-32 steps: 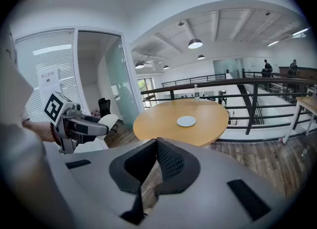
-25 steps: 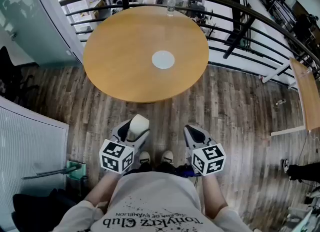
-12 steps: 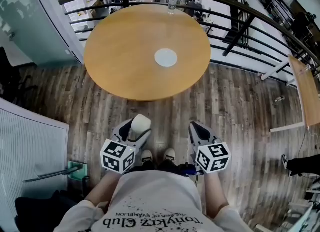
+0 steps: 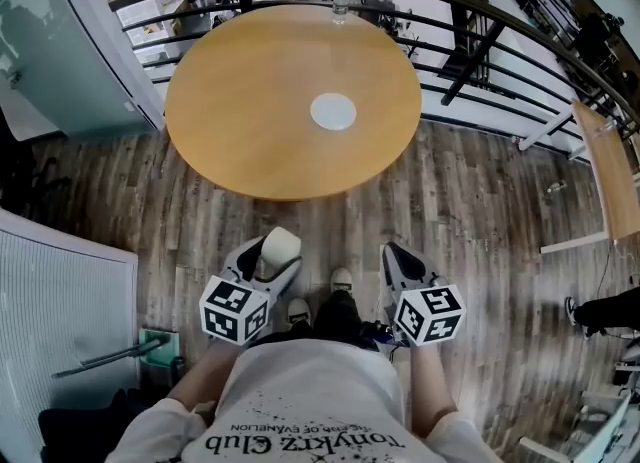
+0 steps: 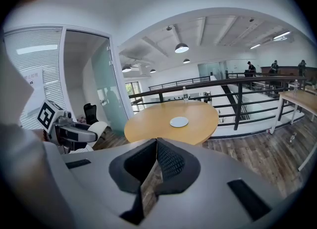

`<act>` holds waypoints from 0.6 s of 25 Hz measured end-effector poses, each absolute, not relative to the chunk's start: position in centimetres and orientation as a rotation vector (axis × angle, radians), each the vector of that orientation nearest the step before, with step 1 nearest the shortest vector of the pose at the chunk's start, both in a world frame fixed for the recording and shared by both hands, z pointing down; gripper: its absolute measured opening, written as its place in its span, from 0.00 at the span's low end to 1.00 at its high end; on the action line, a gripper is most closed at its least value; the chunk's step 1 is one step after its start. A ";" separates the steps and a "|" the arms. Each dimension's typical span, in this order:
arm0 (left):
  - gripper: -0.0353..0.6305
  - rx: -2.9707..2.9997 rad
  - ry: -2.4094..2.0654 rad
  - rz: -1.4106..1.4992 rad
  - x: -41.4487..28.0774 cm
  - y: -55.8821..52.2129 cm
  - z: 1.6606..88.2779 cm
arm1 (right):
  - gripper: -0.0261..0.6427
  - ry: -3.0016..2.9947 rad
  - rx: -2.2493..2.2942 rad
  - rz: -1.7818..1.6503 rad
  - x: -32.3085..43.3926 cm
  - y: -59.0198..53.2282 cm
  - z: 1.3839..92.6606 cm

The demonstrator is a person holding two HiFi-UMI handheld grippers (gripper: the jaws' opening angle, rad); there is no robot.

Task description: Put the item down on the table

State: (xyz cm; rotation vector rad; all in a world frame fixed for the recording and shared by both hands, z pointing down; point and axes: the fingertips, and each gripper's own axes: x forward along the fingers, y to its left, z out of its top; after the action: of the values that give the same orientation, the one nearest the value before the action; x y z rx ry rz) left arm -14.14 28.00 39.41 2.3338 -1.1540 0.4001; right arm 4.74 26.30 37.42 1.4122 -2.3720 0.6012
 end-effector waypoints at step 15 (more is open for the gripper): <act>0.53 2.330 -1.212 0.380 -10.6 17.5 41.5 | 0.08 -2.426 1.333 0.588 7.7 14.5 40.5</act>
State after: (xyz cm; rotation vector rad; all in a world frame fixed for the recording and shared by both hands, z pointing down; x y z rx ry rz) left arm -10.58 17.55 41.47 2.3297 -1.2117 0.3799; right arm 7.67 14.48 40.49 1.3335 -2.4258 0.5876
